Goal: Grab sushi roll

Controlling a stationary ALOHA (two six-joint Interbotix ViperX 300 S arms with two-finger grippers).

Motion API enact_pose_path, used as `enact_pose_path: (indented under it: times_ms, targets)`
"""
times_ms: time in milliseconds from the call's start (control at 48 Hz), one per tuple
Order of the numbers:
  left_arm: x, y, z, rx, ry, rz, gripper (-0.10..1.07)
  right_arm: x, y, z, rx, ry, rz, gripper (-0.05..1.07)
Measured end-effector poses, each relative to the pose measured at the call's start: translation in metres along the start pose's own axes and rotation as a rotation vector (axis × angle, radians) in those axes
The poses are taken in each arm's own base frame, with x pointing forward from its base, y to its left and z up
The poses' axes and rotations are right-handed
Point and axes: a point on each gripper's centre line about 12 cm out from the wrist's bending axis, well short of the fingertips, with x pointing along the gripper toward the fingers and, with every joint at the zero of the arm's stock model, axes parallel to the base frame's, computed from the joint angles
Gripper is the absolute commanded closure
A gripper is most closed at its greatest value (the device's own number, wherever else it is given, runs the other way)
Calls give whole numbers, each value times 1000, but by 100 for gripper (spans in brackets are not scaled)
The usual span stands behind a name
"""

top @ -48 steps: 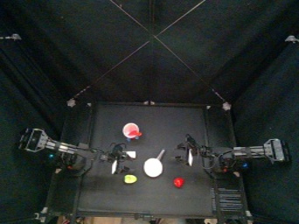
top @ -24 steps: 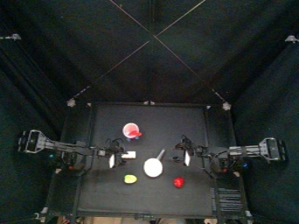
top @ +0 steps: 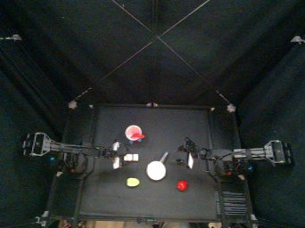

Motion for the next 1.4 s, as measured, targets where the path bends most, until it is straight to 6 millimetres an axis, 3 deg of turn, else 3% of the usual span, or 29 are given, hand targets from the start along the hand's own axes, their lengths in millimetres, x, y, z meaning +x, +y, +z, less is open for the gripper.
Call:
enact_pose_path:
  times_ms: [271, 875, 1083, 1396]
  targets:
    - [28, 4, -8, 1, 103, 7, -2, 0, -1, -2, -14, 8, -1, 3]
    - [36, 4, -19, -27, 187, 13, 0, 0, 0, -2, -28, 8, 1, 3]
    - [36, 5, -20, -32, 190, 15, 9, 0, 0, -2, -29, 9, 1, 3]
    - [36, 5, -22, -32, 205, 17, 31, 0, 0, -2, -29, 8, 2, 3]
